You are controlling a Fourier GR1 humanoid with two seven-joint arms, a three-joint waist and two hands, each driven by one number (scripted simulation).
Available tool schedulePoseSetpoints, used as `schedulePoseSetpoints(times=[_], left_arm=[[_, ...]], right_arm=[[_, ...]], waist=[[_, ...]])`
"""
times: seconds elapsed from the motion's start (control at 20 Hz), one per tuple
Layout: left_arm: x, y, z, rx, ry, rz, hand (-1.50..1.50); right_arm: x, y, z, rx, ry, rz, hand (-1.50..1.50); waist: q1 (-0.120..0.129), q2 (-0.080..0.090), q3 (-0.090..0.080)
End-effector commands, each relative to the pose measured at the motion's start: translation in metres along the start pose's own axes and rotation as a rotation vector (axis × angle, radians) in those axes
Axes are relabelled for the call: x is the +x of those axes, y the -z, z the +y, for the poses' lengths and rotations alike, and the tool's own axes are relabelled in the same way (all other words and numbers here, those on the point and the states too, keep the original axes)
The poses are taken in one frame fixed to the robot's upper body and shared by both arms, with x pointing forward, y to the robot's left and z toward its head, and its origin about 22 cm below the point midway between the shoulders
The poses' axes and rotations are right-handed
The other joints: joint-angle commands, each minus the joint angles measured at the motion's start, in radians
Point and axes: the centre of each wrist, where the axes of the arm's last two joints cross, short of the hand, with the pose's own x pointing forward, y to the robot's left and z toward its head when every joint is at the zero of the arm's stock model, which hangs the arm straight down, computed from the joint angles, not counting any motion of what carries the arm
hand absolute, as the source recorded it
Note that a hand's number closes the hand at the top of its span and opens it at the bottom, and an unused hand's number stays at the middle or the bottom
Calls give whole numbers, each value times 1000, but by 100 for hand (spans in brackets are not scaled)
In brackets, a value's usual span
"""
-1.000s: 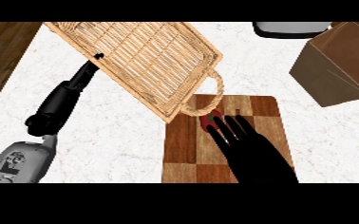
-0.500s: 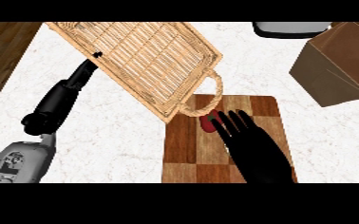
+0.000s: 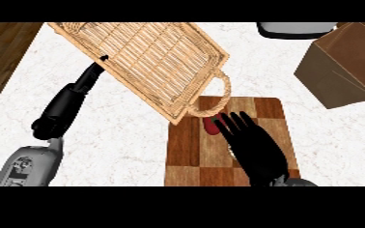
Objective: Pick the cupcake from the cutting board and place it in the cardboard box
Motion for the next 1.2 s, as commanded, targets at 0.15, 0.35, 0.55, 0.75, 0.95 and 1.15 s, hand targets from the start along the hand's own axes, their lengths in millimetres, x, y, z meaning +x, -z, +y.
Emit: schedulePoseSetpoints(times=[0.15, 0.35, 0.55, 0.75, 0.95, 1.15], left_arm=[[1, 5, -1, 12, 8, -15, 0], [-7, -4, 3, 11, -12, -3, 0], [5, 6, 3, 5, 10, 5, 0], [-6, -11, 13, 9, -3, 6, 0], [9, 2, 24, 2, -5, -14, 0], [-3, 5, 1, 10, 3, -4, 0]], right_arm=[[-2, 22, 6, -4, -29, 49, -150], [-11, 24, 27, 24, 9, 50, -150], [-23, 28, 14, 53, 6, -15, -150], [-9, 14, 40, -41, -65, -113, 150], [-16, 30, 38, -134, -80, -139, 150], [-21, 40, 45, -200, -120, -173, 150]], waist=[[0, 0, 0], [0, 0, 0], [0, 0, 0], [1, -1, 0], [1, -1, 0], [0, 1, 0]])
